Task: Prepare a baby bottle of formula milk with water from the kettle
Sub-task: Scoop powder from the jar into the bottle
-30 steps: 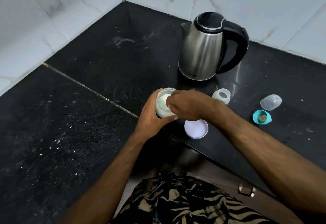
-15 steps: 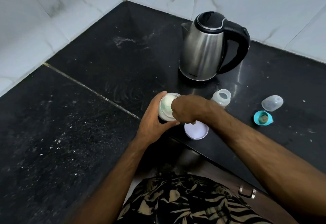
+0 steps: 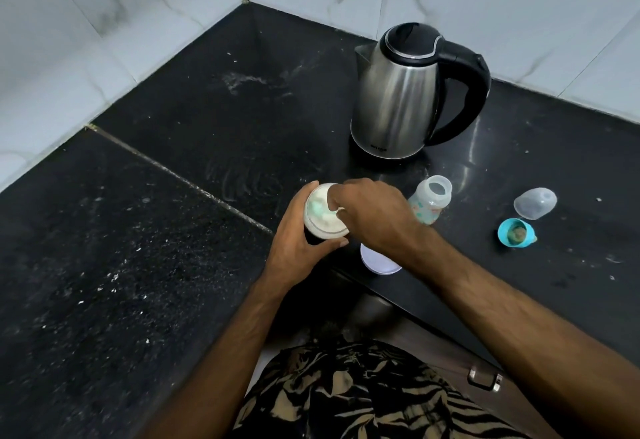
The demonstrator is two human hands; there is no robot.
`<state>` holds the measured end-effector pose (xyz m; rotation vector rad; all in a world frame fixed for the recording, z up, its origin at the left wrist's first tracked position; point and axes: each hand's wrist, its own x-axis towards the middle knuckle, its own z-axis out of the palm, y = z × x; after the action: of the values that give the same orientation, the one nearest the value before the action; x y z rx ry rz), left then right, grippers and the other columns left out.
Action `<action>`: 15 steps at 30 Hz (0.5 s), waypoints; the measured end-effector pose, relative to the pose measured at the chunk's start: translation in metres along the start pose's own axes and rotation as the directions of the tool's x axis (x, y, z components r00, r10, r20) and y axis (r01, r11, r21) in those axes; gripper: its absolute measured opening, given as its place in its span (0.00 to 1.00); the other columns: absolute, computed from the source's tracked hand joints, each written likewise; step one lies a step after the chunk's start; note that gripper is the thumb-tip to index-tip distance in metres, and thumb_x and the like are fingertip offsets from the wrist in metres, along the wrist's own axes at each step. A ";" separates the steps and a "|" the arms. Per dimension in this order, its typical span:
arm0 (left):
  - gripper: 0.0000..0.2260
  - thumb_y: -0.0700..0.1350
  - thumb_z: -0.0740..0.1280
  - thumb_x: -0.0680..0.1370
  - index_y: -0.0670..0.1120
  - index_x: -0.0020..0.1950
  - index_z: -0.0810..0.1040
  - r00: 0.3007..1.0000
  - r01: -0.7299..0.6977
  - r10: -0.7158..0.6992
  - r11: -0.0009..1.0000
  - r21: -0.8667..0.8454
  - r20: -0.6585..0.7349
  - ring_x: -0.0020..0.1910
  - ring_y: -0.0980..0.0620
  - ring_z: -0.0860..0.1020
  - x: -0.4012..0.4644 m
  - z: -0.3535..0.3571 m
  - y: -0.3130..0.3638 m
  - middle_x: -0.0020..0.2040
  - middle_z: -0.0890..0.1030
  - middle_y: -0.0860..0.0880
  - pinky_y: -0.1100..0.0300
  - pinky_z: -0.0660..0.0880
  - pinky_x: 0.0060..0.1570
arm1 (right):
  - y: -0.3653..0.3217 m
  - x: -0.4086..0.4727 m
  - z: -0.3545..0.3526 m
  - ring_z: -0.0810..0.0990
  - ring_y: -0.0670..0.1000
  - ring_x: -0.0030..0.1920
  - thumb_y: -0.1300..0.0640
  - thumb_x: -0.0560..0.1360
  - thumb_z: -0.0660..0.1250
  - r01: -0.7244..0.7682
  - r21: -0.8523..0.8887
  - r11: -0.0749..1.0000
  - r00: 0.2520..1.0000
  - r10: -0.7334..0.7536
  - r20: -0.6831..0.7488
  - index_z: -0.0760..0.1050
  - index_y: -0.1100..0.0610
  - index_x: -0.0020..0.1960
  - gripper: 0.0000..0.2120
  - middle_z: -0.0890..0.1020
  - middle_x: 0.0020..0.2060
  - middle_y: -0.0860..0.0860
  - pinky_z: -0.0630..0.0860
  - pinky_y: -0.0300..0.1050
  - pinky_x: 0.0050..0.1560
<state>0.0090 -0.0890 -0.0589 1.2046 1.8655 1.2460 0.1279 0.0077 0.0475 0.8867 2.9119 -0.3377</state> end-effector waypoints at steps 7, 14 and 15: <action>0.45 0.43 0.82 0.66 0.49 0.77 0.63 0.999 -0.004 0.004 1.000 -0.012 -0.049 0.71 0.57 0.70 -0.011 0.000 0.005 0.73 0.72 0.54 0.54 0.70 0.70 | -0.007 -0.003 0.001 0.80 0.55 0.51 0.57 0.79 0.62 -0.021 -0.028 0.999 0.999 0.020 -0.046 0.76 0.54 0.58 0.09 0.79 0.54 0.51 0.64 0.44 0.40; 0.44 0.44 0.82 0.67 0.48 0.78 0.62 0.999 0.000 -0.001 1.000 -0.025 -0.053 0.72 0.58 0.70 -0.016 0.000 0.011 0.74 0.70 0.54 0.55 0.69 0.71 | -0.009 -0.005 0.009 0.81 0.55 0.52 0.55 0.79 0.63 0.005 -0.045 0.999 0.999 -0.007 -0.054 0.77 0.53 0.58 0.10 0.81 0.55 0.51 0.65 0.44 0.41; 0.44 0.44 0.82 0.67 0.47 0.78 0.62 0.999 -0.004 0.003 1.000 -0.024 -0.053 0.72 0.58 0.69 -0.016 0.000 0.011 0.74 0.70 0.54 0.55 0.68 0.71 | -0.009 -0.005 0.009 0.81 0.55 0.52 0.54 0.79 0.63 0.006 -0.047 0.999 0.999 -0.008 -0.053 0.77 0.53 0.58 0.10 0.81 0.55 0.51 0.65 0.44 0.41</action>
<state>0.0199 -0.1014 -0.0491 1.1736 1.8816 1.3102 0.1273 -0.0041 0.0407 0.8923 2.9589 -0.2496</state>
